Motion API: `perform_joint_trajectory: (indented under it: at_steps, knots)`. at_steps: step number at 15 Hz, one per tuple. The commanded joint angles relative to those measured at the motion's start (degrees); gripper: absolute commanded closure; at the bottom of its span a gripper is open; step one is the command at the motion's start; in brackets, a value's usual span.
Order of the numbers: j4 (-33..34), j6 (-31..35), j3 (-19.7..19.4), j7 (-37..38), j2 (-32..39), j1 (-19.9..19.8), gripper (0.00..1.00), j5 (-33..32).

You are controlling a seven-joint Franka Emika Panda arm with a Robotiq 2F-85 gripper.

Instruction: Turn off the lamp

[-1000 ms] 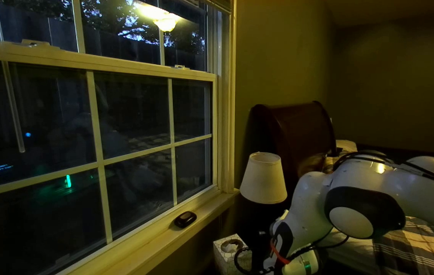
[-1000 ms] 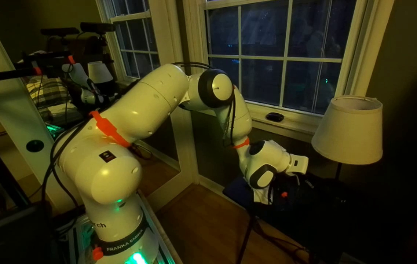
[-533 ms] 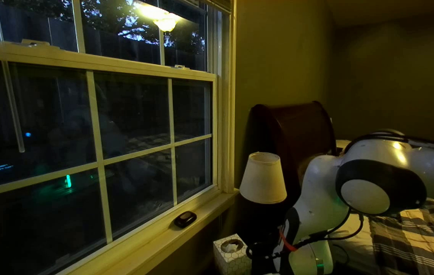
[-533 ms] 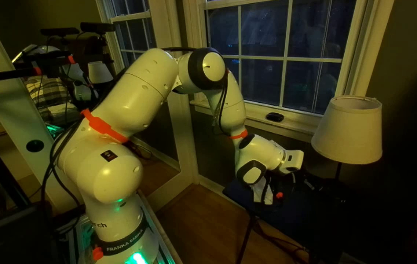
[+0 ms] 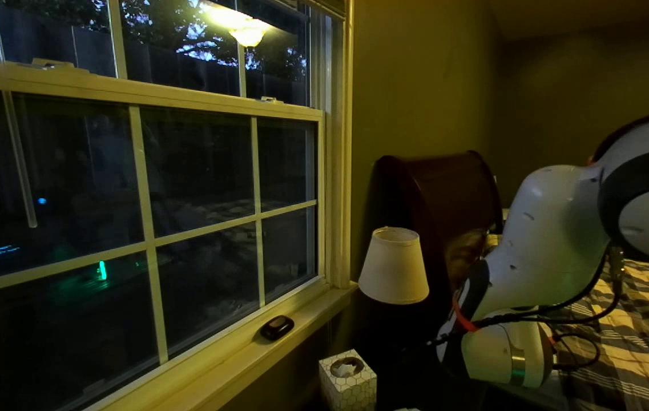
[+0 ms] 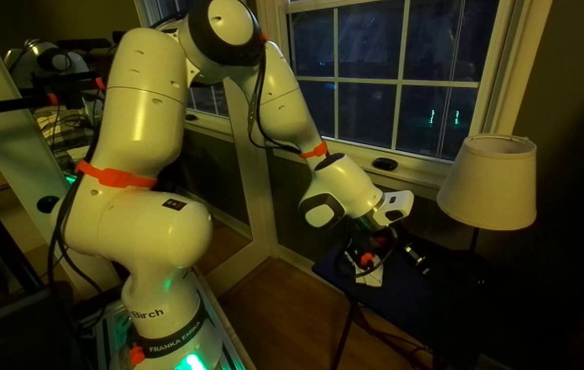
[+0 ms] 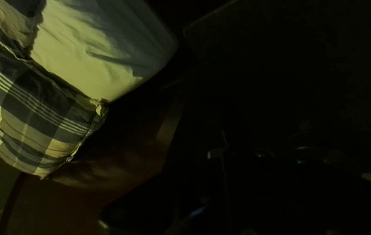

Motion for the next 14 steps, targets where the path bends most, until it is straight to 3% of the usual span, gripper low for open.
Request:
perform_joint_trajectory:
  at_steps: [1, 6, 8, 9, 10, 11, 14]
  knots:
    - [-5.67, -12.56, -15.23, -14.00, -6.35, 14.88, 1.00, 5.34]
    - [-3.49, -35.80, -37.98, -12.30, -4.65, 33.65, 1.00, -8.13]
    - [-0.92, -45.58, -44.65, -10.95, -5.16, 38.43, 0.97, -15.18]
    - [0.52, -50.36, -47.07, -10.05, -5.44, 40.30, 0.76, -18.25]
    - [-2.05, -39.39, -40.80, -4.45, -10.95, 34.56, 0.72, -23.89]
    - [-0.18, -44.57, -43.46, -9.35, -4.93, 37.60, 0.95, -16.71]
    - [-0.95, -41.22, -41.47, -5.47, -7.40, 35.72, 0.73, -21.70]
